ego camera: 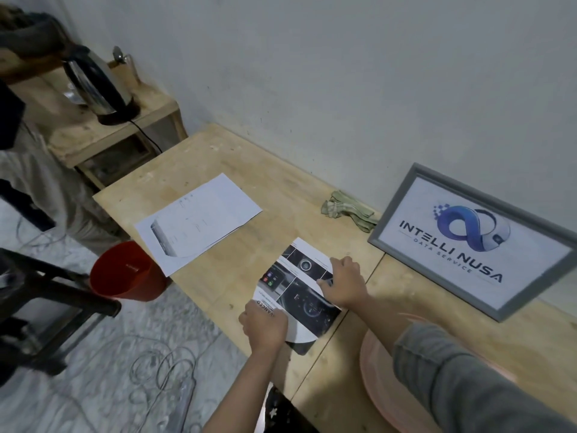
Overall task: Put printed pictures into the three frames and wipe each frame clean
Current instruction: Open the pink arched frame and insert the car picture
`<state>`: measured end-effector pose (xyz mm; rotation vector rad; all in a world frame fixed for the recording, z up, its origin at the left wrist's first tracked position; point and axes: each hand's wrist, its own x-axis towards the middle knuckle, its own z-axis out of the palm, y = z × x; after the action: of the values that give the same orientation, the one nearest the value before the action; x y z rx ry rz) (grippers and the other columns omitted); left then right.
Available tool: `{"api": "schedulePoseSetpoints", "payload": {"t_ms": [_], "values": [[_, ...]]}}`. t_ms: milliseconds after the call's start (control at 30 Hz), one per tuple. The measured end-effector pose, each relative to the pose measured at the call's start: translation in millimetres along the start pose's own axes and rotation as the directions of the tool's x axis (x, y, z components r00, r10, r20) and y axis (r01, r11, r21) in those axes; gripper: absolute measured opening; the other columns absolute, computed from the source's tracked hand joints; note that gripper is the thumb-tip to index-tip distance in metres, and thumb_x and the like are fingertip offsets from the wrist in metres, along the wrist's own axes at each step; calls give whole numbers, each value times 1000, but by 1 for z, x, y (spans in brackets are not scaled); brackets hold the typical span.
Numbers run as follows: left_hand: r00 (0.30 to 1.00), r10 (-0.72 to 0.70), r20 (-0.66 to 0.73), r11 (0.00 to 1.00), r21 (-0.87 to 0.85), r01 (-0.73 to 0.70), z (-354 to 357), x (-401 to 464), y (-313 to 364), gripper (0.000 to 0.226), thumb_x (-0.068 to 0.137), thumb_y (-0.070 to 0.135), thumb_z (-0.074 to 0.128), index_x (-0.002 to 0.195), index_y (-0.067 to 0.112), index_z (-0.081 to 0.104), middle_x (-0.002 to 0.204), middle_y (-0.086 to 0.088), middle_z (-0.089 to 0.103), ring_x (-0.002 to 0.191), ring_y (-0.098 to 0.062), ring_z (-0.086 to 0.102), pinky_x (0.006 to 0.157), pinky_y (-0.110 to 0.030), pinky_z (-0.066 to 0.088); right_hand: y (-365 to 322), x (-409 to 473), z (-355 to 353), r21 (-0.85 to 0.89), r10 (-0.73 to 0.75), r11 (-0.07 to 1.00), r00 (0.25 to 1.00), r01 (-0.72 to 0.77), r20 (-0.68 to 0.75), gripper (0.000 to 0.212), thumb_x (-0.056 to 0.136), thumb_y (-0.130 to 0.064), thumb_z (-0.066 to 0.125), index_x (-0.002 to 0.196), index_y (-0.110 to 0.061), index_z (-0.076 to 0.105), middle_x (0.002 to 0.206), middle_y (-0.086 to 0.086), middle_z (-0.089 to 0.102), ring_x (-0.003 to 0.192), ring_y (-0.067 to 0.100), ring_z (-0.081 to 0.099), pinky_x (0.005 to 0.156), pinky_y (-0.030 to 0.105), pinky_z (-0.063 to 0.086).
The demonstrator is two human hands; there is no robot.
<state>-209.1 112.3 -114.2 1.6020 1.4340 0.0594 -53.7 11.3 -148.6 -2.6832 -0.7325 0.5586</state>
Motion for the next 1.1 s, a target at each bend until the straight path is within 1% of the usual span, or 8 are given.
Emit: {"api": "schedulePoseSetpoints", "payload": {"t_ms": [200,300,400,500,767,900,1033,1100], "values": [[993,64,-99,997,-38,-68,-2,-1,0,54,82,7,57,134,7,41,132,-15,40,119,-34,45,95,-41,41,0,-1,1,7,23,1000,1000,-23,11,52,83,-41,53,126,-15,43,123,10,40,113,29,36,89,40,42],[988,101,-118,988,-107,-114,-2,4,-2,35,80,2,54,114,8,54,115,-13,54,99,-29,56,78,-35,47,2,-1,3,9,30,999,999,-30,17,54,85,-41,53,130,-14,42,128,9,38,117,28,36,93,39,40],[986,135,-101,980,-133,-148,-6,4,-1,14,82,-3,49,88,9,54,87,-9,60,68,-16,51,54,-27,36,0,-2,0,36,46,998,999,-46,13,57,87,-42,52,134,-14,38,130,10,38,121,30,36,97,40,37],[983,163,-84,969,-176,-175,-11,2,2,14,83,-6,46,84,6,52,75,-3,54,60,-12,45,50,-25,32,-1,-1,-3,127,74,989,997,-69,-32,59,90,-46,46,139,-15,35,134,9,42,125,31,37,105,47,32],[989,123,-84,943,-300,-143,-22,19,16,14,91,4,49,104,8,50,87,-5,57,71,-18,54,56,-27,40,-6,-18,-28,587,267,807,927,-66,-262,29,98,-20,43,124,-11,51,117,7,55,105,19,52,84,27,39],[978,205,-33,948,-241,-206,-8,10,30,21,89,4,48,107,-2,56,91,-9,58,82,-28,55,68,-34,43,5,-52,-30,667,362,744,868,-50,-340,25,94,-13,49,118,-9,54,104,7,58,94,22,55,77,26,39],[928,340,154,930,-202,-307,21,-13,34,39,90,8,47,129,4,50,120,-11,61,113,-31,56,97,-46,46,29,-98,-27,659,468,741,801,-125,-374,24,90,-7,50,113,-9,56,102,6,58,92,22,53,76,26,37],[859,445,253,893,-194,-406,41,-28,30,40,87,11,48,127,9,51,117,-10,62,110,-31,58,93,-50,49,47,-124,-23,643,536,740,749,-195,-390,26,89,-7,50,115,-7,55,104,8,58,94,23,53,77,28,37]]}}
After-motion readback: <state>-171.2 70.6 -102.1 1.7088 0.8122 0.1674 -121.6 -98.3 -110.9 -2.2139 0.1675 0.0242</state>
